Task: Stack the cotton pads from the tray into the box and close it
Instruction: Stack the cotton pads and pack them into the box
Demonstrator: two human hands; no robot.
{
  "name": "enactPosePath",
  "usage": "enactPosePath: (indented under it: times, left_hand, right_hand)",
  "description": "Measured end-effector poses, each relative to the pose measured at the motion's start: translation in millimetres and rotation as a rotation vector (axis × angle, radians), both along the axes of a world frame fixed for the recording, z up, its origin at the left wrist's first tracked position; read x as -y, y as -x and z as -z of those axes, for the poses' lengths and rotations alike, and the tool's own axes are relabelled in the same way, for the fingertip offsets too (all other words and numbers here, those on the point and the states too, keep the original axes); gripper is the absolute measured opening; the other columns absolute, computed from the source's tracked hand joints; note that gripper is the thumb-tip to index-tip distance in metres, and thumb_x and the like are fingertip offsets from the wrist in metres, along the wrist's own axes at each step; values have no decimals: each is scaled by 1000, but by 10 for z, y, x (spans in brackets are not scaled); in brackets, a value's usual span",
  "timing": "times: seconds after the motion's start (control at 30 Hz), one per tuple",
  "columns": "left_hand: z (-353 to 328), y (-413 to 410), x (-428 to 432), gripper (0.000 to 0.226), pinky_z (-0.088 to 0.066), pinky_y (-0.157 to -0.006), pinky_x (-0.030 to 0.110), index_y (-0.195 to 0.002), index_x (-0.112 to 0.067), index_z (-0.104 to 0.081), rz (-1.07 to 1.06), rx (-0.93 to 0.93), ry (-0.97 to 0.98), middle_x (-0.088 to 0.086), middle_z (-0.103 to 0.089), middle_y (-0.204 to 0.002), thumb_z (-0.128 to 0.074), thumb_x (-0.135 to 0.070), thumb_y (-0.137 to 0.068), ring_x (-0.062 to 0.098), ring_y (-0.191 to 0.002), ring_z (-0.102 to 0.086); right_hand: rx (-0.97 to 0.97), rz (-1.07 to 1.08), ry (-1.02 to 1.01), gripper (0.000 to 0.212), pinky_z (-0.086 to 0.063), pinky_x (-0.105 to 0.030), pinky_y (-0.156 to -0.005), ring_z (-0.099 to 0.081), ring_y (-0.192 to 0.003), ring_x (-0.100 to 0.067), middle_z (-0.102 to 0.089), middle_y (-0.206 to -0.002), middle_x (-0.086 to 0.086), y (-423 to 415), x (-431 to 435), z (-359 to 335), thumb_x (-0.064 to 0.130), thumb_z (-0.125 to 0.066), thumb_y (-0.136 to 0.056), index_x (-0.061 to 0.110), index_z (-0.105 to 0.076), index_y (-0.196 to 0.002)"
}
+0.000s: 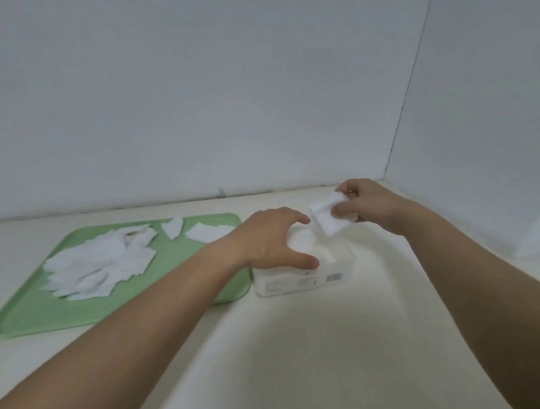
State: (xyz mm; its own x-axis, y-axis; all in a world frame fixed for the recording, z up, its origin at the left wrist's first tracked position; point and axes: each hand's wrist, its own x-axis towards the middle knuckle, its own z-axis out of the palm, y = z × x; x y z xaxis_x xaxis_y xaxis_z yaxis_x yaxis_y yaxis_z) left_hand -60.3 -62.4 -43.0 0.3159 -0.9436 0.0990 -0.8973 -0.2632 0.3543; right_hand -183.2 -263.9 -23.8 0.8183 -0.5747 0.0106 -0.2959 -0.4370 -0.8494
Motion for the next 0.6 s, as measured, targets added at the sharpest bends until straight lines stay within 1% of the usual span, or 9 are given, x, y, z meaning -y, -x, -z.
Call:
enactPosePath:
  times: [0.07, 0.13, 0.17, 0.23, 0.3, 0.33, 0.4, 0.5, 0.6]
  left_hand:
    - [18, 47, 130, 80, -31, -114, 37, -149, -33, -42, 8, 23, -67, -9, -45, -153, -70, -65, -81, 15, -138, -41]
    - [54, 46, 202, 67, -33, -113, 40, -147, -36, -45, 40, 21, -101, -9, -50, -149, -64, -61, -88, 16, -135, -44]
    - [79, 30, 215, 62, -36, -111, 39, -145, -36, -48, 44, 6, -94, -9, -52, -146, -63, -60, -90, 16, -133, -46]
    - [129, -16, 208, 60, -40, -107, 37, -141, -36, -53, 8, -21, -48, -11, -54, -143, -66, -59, -88, 14, -130, -49]
    - [187, -57, 204, 58, -43, -105, 38, -138, -38, -56, -14, -19, -4, -13, -57, -140, -68, -60, -86, 13, -126, -52]
    - [213, -65, 203, 56, -45, -103, 38, -136, -38, -57, -14, -18, 7, -14, -59, -137, -68, -60, -85, 13, -124, -54]
    - [243, -71, 196, 53, -46, -100, 38, -134, -38, -58, -14, -9, 15, -15, -61, -134, -68, -58, -86, 13, -120, -56]
    - [261, -95, 186, 50, -48, -94, 35, -132, -39, -61, -27, 13, 28, -14, -64, -129, -68, -56, -86, 13, -115, -58]
    - [261, -116, 181, 47, -49, -92, 34, -128, -41, -64, -39, -19, 37, -16, -67, -123, -71, -54, -84, 11, -110, -60]
  right_hand:
    - [-27, -12, 7, 19, -52, -30, -76, -63, -85, -20, -66, -93, -4, -3, 25, 65, 6, -71, -84, 14, -61, -98]
    - [-79, -22, 23, 20, -50, -29, -74, -62, -82, -18, -67, -93, -3, 11, 59, 130, 10, -72, -85, 16, -61, -100]
    - [-102, -28, 35, 21, -49, -28, -73, -62, -80, -17, -67, -92, -1, 20, 77, 162, 12, -72, -85, 16, -60, -102]
    - [-135, -55, 106, 24, -46, -25, -68, -60, -75, -15, -67, -90, 0, 31, 93, 204, 15, -73, -86, 16, -59, -106]
    - [-150, -98, 251, 23, -40, -23, -62, -57, -73, -15, -64, -84, 4, 31, 95, 207, 15, -73, -86, 21, -58, -103]
    - [-162, -122, 338, 23, -38, -22, -60, -56, -72, -14, -62, -81, 8, 23, 86, 198, 16, -73, -86, 25, -58, -100]
    - [-226, -172, 526, 21, -37, -21, -60, -56, -75, -9, -59, -81, 14, -21, 31, 148, 16, -72, -85, 29, -59, -96]
    - [-410, -247, 727, 20, -39, -26, -59, -59, -79, -14, -58, -84, 15, -153, -108, 81, 16, -69, -85, 33, -59, -89]
    - [-584, -249, 928, 19, -38, -26, -55, -60, -80, -16, -60, -89, 11, -299, -253, 61, 18, -70, -83, 33, -59, -87]
